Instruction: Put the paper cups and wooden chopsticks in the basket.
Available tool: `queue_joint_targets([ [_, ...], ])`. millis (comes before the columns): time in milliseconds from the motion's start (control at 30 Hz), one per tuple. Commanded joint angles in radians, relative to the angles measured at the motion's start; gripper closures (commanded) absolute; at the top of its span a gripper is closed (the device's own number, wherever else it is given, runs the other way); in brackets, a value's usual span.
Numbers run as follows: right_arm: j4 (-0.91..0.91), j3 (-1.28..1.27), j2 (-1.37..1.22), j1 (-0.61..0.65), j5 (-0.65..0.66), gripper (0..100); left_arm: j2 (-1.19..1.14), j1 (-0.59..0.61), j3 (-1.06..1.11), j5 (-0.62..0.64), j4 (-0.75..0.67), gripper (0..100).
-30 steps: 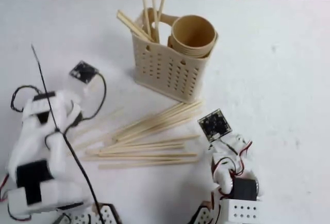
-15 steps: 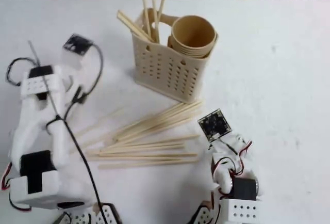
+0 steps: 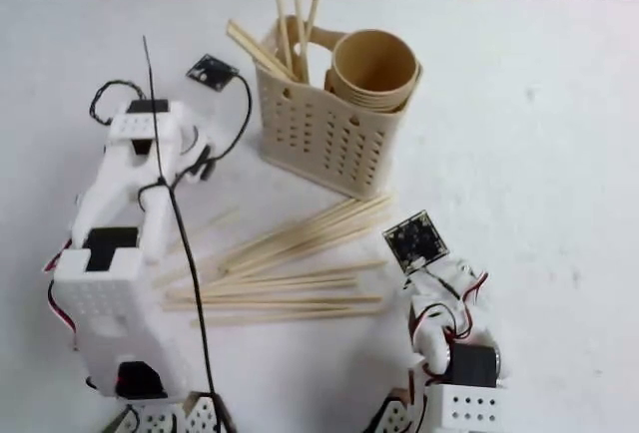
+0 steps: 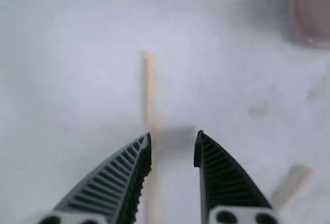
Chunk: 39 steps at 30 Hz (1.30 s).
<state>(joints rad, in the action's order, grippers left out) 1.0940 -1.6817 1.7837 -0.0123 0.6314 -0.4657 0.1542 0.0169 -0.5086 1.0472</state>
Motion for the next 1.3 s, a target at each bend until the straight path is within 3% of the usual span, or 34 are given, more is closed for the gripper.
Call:
queue_joint_targets([
  [0,-0.008,-0.009,0.007,0.005,0.006,92.9,0.002,0.015,-0.048,0.009,0.009,85],
  [233,-0.008,-0.009,0.007,0.005,0.006,92.9,-0.03,0.041,-0.032,0.011,0.014,85],
  [467,-0.008,-0.009,0.007,0.005,0.006,92.9,-0.113,0.042,-0.14,0.011,0.212,86],
  [633,-0.008,-0.009,0.007,0.005,0.006,92.9,-0.153,0.045,-0.216,0.011,0.305,98],
  [800,-0.008,-0.009,0.007,0.005,0.006,92.9,-0.14,0.045,-0.331,0.017,0.41,98],
  [1067,-0.008,-0.009,0.007,0.005,0.006,92.9,0.13,0.038,-0.629,0.087,0.646,98],
  [1267,-0.008,-0.009,0.007,0.005,0.006,92.9,0.418,-0.088,-0.756,0.206,0.664,98],
])
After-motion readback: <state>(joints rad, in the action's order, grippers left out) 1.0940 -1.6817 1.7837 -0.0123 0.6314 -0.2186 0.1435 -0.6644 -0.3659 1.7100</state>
